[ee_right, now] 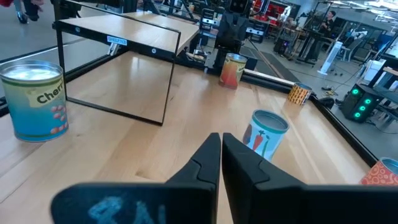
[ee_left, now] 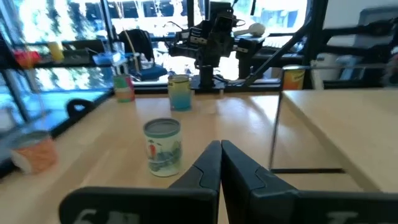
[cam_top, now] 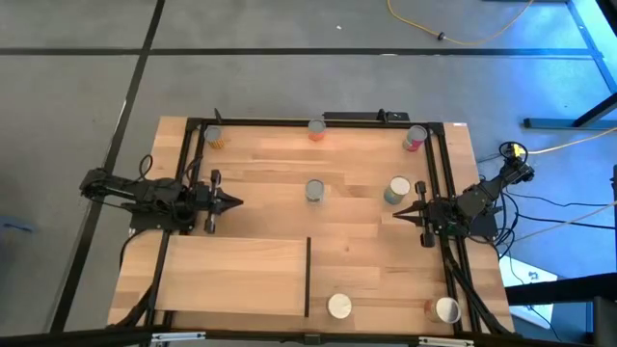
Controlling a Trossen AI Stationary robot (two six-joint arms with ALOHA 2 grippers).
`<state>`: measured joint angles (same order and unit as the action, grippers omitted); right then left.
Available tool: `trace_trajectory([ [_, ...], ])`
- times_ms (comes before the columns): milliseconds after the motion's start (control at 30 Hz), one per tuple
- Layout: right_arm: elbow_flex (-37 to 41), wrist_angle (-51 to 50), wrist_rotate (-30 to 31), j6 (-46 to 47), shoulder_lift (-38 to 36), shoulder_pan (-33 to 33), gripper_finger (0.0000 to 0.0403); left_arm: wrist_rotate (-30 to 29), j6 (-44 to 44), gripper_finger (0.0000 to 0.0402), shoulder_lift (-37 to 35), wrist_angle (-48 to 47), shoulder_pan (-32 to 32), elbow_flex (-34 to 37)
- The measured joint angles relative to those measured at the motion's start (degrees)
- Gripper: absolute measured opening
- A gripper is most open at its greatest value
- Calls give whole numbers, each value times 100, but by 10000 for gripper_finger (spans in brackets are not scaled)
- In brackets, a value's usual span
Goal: Pick and place cans onto a shelf
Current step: Put the canned green beans on the shelf
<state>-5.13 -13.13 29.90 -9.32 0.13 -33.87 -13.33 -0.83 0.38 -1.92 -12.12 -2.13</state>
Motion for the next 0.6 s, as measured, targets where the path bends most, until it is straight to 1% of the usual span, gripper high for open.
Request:
trace_trajectory([
  [100,0,4,36,-29,1,0,20,-32,-26,0,0,-14,-1,0],
  [233,0,10,35,296,-1,0,20,-116,-97,0,0,126,-1,-31],
  [367,0,86,45,298,-1,0,20,-351,-104,0,11,117,0,-215],
  [500,0,212,48,301,0,0,20,-620,-108,0,49,-304,-1,-690],
  [600,0,328,50,295,1,0,20,-882,-88,0,281,-990,-1,-1281],
])
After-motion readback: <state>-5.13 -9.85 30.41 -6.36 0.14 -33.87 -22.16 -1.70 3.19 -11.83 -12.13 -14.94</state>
